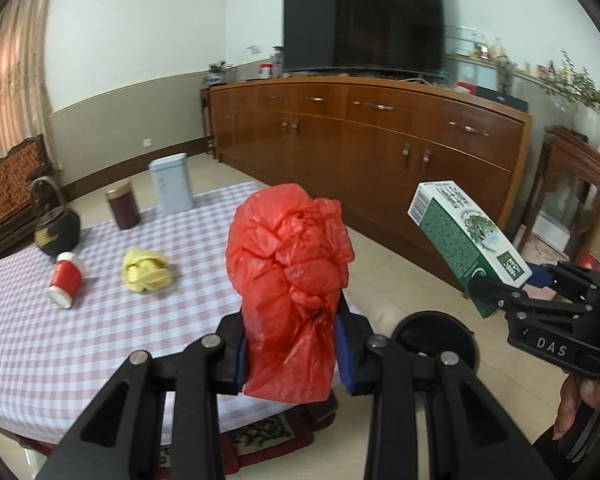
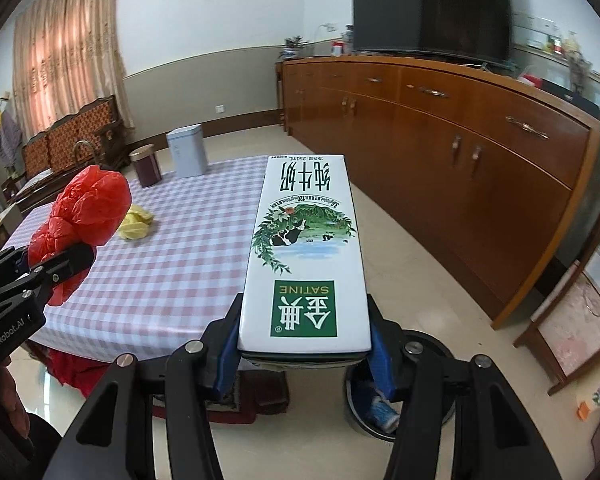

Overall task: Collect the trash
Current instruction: 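Carry the red bag and milk carton in both tools over the black bin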

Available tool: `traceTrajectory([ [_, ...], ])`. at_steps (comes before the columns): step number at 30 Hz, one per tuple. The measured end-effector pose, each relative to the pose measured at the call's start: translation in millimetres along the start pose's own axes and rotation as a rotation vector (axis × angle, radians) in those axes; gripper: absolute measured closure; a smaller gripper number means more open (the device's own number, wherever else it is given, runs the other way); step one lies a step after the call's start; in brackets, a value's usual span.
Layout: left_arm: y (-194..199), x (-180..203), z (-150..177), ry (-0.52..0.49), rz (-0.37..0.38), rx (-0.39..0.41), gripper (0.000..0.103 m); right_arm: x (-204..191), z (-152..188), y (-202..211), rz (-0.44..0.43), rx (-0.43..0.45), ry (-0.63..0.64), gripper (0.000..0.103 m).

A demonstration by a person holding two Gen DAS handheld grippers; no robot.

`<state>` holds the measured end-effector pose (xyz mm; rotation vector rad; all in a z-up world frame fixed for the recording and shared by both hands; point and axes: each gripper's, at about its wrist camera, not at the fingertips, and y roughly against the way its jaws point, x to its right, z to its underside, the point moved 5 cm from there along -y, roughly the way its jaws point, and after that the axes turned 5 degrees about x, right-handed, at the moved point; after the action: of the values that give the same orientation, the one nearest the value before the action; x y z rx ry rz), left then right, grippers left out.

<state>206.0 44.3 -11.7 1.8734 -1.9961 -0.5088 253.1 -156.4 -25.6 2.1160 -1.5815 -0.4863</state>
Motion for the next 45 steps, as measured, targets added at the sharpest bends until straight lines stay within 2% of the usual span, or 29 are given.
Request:
traceTrajectory([
  [20,-36.1,119.3,24.2,-0.095,0.243,-0.061,0.068,118.3,66.1,36.8,0.18,-0.06,-0.126,0.047],
  [27,-52.5,155.7,39.6,-0.113,0.323,-0.087,0.068,145.4,87.3,34.1,0.193,-0.095,-0.139,0.047],
  [32,-70.0,172.7,53.4,-0.129,0.348,-0.13,0.068,158.2,102.9,23.0,0.189,-0.12,-0.14,0.047],
  [37,-84.0,180.5,60.6,-0.121,0.365,-0.124,0.068,167.1,116.4,4.1,0.173,-0.143,-0.124,0.047],
  [45,-123.0,191.7,84.5,-0.12,0.377,-0.169,0.068,175.6,141.4,-47.8,0.123,-0.212,-0.076,0.047],
])
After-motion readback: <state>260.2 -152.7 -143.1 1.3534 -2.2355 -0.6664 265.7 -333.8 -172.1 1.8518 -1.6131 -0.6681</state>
